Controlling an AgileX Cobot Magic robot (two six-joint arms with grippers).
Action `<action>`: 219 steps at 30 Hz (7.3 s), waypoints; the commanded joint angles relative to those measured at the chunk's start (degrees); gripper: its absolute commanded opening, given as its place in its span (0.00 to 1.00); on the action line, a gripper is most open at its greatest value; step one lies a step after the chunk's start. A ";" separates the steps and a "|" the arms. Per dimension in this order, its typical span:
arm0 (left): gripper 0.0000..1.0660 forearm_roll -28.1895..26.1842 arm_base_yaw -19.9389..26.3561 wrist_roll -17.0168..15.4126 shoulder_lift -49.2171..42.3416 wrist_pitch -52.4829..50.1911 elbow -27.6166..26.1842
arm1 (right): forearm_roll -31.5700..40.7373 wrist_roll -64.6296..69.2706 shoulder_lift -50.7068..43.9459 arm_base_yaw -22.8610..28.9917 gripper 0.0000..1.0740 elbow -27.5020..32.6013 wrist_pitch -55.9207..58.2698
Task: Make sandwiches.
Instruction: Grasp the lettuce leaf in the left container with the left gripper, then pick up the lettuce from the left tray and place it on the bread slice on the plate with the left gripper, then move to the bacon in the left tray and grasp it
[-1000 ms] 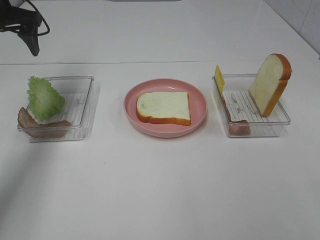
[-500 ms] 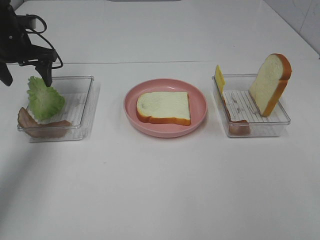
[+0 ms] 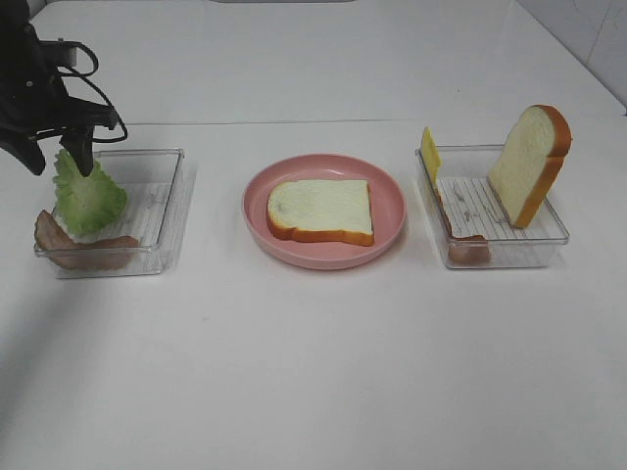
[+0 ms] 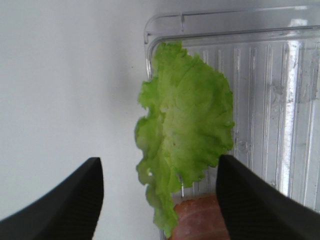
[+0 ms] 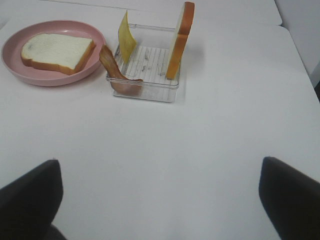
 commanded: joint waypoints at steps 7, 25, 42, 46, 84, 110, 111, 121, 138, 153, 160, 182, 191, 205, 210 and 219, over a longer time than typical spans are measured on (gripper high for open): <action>0.22 -0.63 -0.06 1.09 0.29 0.74 -0.17 | -0.23 0.17 -1.26 0.06 0.92 0.00 -0.29; 0.00 -0.29 -0.23 2.58 -3.67 0.80 -0.17 | -0.23 0.17 -1.26 0.06 0.92 0.00 -0.29; 0.00 -8.54 -3.04 2.64 -13.41 2.46 -6.47 | -0.23 0.17 -1.26 0.06 0.92 0.00 -0.29; 0.00 -13.87 -7.56 3.72 -13.35 3.27 -10.37 | -0.23 0.17 -1.26 0.06 0.92 0.00 -0.29; 0.00 -38.27 -24.98 8.54 5.44 -10.94 -10.71 | -0.23 0.17 -1.26 0.06 0.92 0.00 -0.29; 0.00 -21.26 -24.92 -3.90 7.22 -7.56 -11.86 | -0.23 0.17 -1.26 0.06 0.92 0.00 -0.29; 0.00 -21.31 -24.92 -4.18 7.22 -6.76 -13.18 | -0.23 0.17 -1.26 0.06 0.92 0.00 -0.29; 0.00 -21.37 -24.92 -5.39 7.39 0.34 -17.59 | -0.23 0.17 -1.26 0.06 0.92 0.00 -0.29; 0.00 -19.60 -24.98 -0.92 10.08 -2.81 -17.59 | -0.23 0.17 -1.26 0.06 0.92 0.00 -0.29; 0.47 -14.44 -24.98 -1.15 9.57 -3.27 -17.59 | -0.23 0.17 -1.26 0.06 0.92 0.00 -0.29; 0.95 -7.85 -24.98 0.29 5.79 3.78 -19.42 | -0.23 0.17 -1.26 0.06 0.92 0.00 -0.29; 0.92 1.26 -12.43 1.26 -21.49 7.16 13.29 | -0.17 0.17 -1.26 0.06 0.92 0.00 -0.29; 0.92 -0.63 -4.76 1.09 -19.65 7.16 19.65 | -0.17 0.17 -1.26 0.06 0.92 0.00 -0.29; 0.85 -0.23 -4.70 0.86 -8.88 4.18 19.60 | -0.17 0.17 -1.26 0.06 0.92 0.00 -0.29; 0.82 -0.63 -4.70 0.34 -8.54 0.97 19.60 | -0.17 0.17 -1.26 0.06 0.92 0.00 -0.29; 0.69 -0.63 -4.70 0.29 -8.54 0.80 19.60 | -0.17 0.17 -1.26 0.06 0.92 0.00 -0.29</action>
